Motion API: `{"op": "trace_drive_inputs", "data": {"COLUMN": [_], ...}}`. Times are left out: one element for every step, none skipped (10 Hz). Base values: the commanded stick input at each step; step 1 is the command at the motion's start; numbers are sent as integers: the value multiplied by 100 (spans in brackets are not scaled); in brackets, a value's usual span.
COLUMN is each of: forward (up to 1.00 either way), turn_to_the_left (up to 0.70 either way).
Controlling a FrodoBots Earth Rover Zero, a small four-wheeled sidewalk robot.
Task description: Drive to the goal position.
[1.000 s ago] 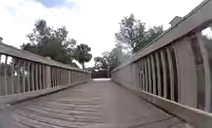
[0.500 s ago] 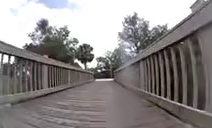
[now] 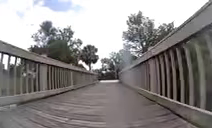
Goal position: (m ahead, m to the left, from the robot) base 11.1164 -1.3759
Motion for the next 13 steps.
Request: {"op": "trace_drive_inputs", "data": {"forward": [60, 60, 60, 60, 60, 60, 60, 60, 60, 60, 60, 60, 60], "turn_to_the_left": [10, 8, 0, 0, 0, 0, 0, 0, 0, 0, 0, 0, 0]}}
